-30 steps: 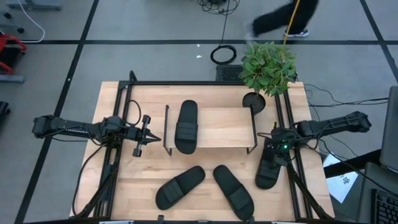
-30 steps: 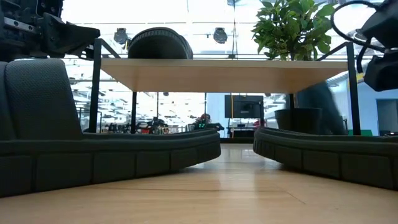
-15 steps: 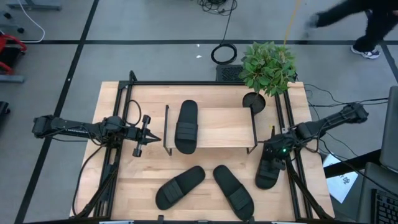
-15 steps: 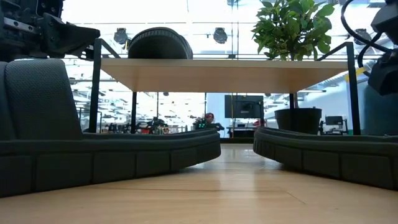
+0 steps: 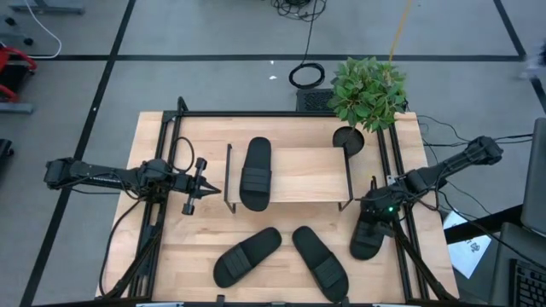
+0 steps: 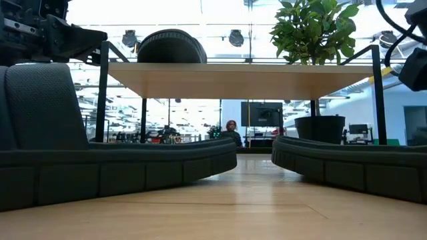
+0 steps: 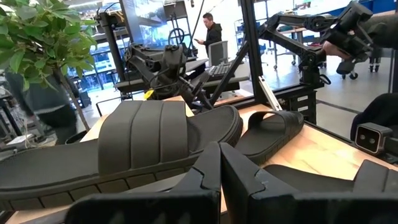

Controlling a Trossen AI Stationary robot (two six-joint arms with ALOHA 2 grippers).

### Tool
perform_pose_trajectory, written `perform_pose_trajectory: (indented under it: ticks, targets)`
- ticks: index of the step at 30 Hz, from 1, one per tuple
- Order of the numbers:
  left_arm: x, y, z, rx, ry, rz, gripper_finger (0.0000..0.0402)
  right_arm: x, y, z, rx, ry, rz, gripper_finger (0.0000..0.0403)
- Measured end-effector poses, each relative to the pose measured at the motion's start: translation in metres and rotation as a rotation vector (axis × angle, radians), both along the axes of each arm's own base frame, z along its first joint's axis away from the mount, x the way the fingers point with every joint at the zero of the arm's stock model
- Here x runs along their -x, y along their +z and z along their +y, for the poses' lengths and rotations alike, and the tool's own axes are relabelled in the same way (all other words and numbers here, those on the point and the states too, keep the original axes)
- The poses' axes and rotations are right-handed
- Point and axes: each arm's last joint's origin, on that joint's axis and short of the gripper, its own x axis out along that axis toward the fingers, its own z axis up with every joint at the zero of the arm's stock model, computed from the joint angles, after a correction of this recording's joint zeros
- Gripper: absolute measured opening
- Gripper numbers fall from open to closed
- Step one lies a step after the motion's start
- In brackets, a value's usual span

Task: Pick and place slides into the shelf
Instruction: Put the black slipper on the shelf

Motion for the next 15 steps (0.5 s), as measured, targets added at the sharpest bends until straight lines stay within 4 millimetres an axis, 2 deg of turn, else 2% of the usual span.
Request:
perform_pose_trajectory:
  ticks: [5,15]
  targets:
    - [0.0,0.0,0.0,0.004,0.0,0.001,0.0005,-0.002,0.011,0.004,-0.022,0.036,-0.04,0.0005]
    - [0.0,0.0,0.0,0.005,0.0,0.001,0.0005,-0.004,0.06,0.014,-0.029,0.067,-0.172,0.0002]
